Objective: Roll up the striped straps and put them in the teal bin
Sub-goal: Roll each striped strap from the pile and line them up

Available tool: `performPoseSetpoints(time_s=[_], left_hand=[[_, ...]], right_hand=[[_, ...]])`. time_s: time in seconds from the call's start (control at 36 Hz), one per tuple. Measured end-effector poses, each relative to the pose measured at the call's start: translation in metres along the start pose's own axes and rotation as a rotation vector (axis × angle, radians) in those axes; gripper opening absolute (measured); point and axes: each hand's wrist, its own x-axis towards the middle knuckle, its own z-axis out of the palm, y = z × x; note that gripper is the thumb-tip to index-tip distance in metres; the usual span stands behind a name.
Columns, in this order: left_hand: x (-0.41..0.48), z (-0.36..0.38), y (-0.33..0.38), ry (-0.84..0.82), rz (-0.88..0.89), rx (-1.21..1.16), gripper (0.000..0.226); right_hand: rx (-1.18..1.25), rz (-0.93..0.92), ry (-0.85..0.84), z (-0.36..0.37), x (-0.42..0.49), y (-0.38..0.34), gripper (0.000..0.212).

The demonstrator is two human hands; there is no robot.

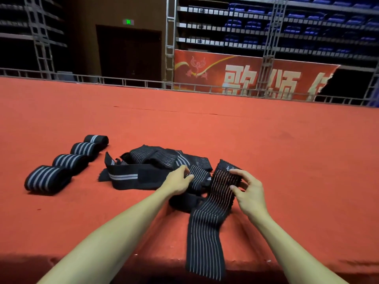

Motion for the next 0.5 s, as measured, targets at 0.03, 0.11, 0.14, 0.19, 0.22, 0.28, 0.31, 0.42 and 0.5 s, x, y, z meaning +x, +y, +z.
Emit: performPoseSetpoints(time_s=[0.03, 0.11, 0.14, 0.19, 0.22, 0.28, 0.31, 0.42, 0.5], left_hand=[[0.003, 0.002, -0.001, 0.022, -0.007, -0.014, 0.029], [0.013, 0.005, -0.005, 0.126, -0.003, -0.022, 0.017], [0.015, 0.004, -0.005, 0.142, 0.015, -0.021, 0.016], [0.015, -0.001, -0.003, 0.136, 0.079, -0.025, 0.018], [0.014, -0.004, -0.003, 0.129, 0.118, -0.032, 0.019], [0.01, -0.012, -0.003, 0.113, 0.174, -0.05, 0.019], [0.008, -0.016, -0.004, 0.098, 0.185, -0.057, 0.021], [-0.001, -0.031, -0.011, -0.063, 0.176, -0.124, 0.038], [-0.011, -0.042, -0.016, -0.229, 0.151, -0.099, 0.05]], right_hand=[[0.004, 0.001, 0.001, -0.001, -0.001, 0.001, 0.057], [0.013, 0.0, 0.002, -0.003, -0.002, 0.006, 0.059], [0.013, 0.001, 0.004, -0.003, -0.003, 0.007, 0.06], [0.01, 0.005, 0.005, -0.004, -0.004, 0.009, 0.06], [0.006, 0.005, 0.004, -0.004, -0.005, 0.009, 0.06], [-0.003, 0.001, 0.0, -0.003, -0.005, 0.009, 0.06], [-0.002, -0.002, -0.002, -0.002, -0.006, 0.008, 0.06], [0.011, -0.004, -0.01, 0.004, -0.005, 0.0, 0.059], [0.019, -0.013, -0.029, 0.01, -0.004, -0.008, 0.059]])
